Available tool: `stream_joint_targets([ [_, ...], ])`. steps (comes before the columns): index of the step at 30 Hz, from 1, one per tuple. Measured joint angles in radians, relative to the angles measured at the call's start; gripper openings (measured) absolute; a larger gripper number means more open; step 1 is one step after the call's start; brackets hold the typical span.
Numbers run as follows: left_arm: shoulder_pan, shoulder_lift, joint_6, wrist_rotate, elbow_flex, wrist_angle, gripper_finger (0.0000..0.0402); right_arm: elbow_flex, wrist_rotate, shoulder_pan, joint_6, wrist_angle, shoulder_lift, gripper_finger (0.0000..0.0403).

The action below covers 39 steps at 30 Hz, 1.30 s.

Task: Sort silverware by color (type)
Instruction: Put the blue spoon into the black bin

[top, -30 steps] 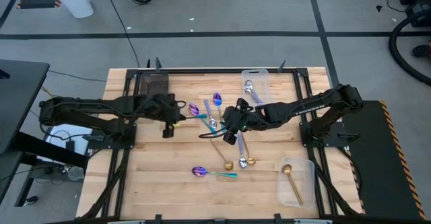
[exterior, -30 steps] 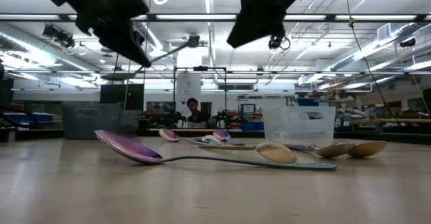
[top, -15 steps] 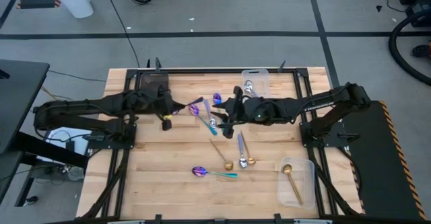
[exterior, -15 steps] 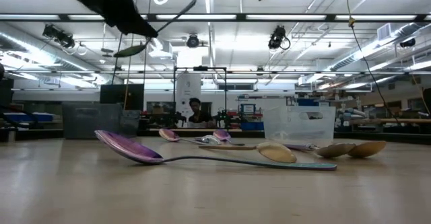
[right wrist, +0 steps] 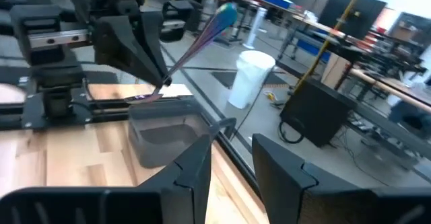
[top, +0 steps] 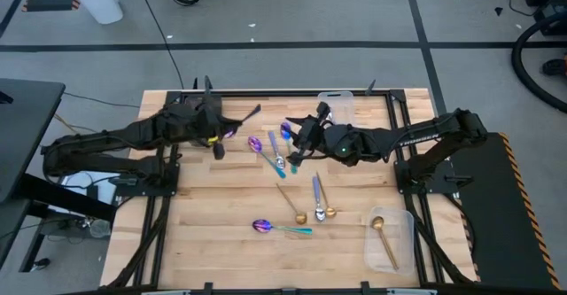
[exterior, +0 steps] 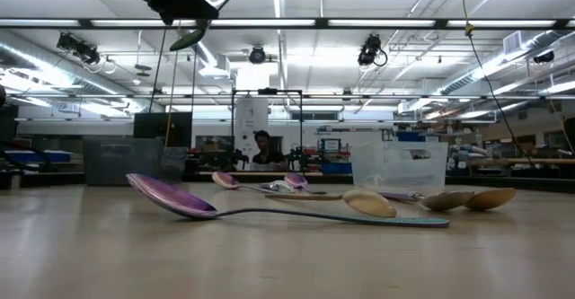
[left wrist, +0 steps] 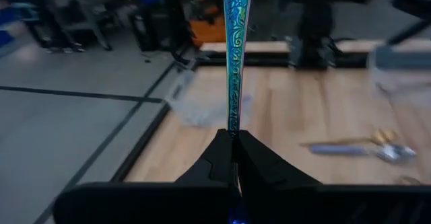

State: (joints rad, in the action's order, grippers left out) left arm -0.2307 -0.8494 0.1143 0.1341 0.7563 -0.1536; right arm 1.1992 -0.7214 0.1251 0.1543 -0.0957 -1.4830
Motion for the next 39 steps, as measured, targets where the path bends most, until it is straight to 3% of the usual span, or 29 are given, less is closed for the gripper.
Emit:
stream_joint_targets([
  [8,-0.123,0.000,-0.028,0.007,0.000,0.097,0.0016,0.000,-0.011,0.004,-0.005,0.025,0.000,0.0118],
  [21,-0.316,-0.001,-0.059,0.024,0.000,0.095,0.0016,0.000,-0.018,0.012,-0.028,0.056,0.000,0.0118],
  [33,-0.373,0.001,-0.060,0.024,0.000,0.096,0.0016,0.000,-0.020,0.045,-0.062,0.151,0.030,0.0118],
  [39,-0.379,0.002,-0.081,0.023,0.000,0.060,0.0016,0.000,-0.103,0.086,-0.151,0.297,0.118,0.0118],
])
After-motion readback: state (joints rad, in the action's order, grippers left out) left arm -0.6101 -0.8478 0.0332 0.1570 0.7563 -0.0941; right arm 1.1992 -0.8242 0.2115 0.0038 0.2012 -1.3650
